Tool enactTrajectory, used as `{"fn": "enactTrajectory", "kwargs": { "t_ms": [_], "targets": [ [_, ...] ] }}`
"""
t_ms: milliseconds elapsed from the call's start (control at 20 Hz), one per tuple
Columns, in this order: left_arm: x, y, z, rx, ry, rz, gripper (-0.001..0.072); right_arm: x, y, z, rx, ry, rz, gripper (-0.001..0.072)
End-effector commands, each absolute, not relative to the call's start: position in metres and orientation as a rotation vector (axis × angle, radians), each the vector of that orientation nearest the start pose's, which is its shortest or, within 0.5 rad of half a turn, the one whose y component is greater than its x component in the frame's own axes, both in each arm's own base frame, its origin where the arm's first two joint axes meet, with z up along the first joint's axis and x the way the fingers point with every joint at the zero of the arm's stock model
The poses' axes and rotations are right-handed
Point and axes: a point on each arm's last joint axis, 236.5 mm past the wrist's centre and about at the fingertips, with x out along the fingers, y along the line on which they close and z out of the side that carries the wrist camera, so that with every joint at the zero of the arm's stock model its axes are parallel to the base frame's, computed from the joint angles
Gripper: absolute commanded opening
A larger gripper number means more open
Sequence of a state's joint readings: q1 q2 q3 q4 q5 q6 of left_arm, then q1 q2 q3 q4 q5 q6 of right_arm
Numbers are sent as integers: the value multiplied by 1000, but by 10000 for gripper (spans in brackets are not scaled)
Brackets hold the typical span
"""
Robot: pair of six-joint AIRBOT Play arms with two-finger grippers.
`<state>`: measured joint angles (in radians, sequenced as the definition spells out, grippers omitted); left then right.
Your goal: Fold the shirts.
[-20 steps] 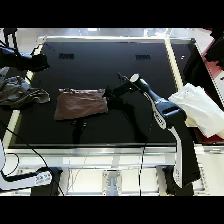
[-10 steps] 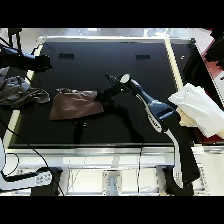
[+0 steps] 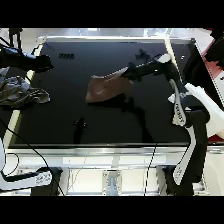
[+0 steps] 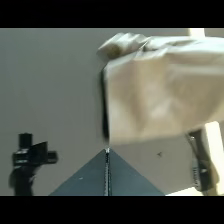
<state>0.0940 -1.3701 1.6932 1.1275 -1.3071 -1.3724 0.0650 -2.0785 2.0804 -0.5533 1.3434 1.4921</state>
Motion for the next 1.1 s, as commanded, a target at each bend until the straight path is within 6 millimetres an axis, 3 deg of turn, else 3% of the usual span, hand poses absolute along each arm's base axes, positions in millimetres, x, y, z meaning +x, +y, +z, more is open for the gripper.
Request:
{"fn": "enactTrajectory", "kwargs": {
  "t_ms": [0,200,250,300,400,600,700,900,1050],
  "targets": [
    [456,-66,186,-213,907,-377,12,548,190,66,762,1169,742,143],
    [455,-68,187,-221,904,-385,12,553,173,30,674,1199,630,131],
    [455,-68,187,-220,904,-385,12,556,164,21,635,1202,588,180],
    [456,-68,187,-220,904,-385,12,556,157,13,600,1212,555,322],
    [456,-68,187,-220,904,-385,12,556,155,11,592,1217,545,695],
    [456,-68,187,-220,904,-385,12,541,173,10,538,1254,616,710],
    [456,-68,187,-220,904,-385,12,544,181,9,433,1200,669,708],
    [456,-68,187,-220,904,-385,12,564,165,16,429,1122,620,709],
    [456,-68,186,-221,906,-384,12,573,132,43,435,1058,581,709]
  ]
}}
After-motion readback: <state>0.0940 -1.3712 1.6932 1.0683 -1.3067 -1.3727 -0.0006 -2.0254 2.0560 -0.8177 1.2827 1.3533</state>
